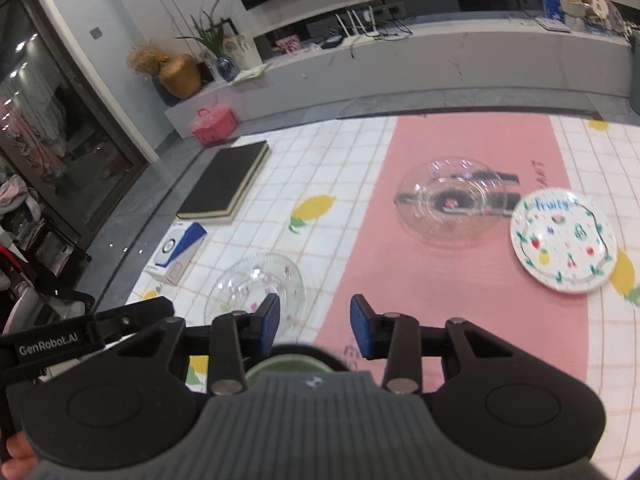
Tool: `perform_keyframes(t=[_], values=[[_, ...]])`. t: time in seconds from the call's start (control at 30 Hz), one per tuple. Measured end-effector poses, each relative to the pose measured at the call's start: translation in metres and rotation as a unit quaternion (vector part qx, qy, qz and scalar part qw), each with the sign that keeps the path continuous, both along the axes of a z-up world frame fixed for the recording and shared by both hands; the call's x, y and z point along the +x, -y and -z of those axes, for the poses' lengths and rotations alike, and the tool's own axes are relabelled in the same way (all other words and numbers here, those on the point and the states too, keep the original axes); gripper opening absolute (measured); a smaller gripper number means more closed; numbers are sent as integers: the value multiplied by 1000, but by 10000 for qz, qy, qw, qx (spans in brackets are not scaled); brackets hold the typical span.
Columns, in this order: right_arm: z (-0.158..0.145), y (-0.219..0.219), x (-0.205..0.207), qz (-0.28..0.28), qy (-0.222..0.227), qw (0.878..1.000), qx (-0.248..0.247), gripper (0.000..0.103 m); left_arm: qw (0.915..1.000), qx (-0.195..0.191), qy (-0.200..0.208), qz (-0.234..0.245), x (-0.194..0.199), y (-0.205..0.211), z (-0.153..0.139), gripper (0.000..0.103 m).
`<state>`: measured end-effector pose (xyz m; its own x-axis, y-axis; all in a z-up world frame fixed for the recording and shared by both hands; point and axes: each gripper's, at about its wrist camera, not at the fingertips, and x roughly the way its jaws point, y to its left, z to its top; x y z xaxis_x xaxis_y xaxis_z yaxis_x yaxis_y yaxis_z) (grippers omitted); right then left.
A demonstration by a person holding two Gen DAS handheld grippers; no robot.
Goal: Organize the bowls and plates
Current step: 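Move both grippers to the rim of the flower-decorated glass plate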
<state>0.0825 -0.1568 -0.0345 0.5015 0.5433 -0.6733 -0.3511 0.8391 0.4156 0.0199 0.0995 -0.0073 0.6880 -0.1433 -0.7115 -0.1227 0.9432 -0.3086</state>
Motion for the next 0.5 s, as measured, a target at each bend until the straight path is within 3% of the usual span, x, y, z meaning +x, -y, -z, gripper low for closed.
perform_keyframes(t=[0.1,0.2,0.5], values=[[5,-7,19,-107,-201,9997,28,40,9999,45,87,-62,5,-15,4,30],[12,-16,36,-346,-435,9984,105,39,9997,-8,204,-92,10,-30,10,39],[49,-55,83,-670,-1286,9894,-18,38,9979,-538,11,-370,30,-77,47,42]])
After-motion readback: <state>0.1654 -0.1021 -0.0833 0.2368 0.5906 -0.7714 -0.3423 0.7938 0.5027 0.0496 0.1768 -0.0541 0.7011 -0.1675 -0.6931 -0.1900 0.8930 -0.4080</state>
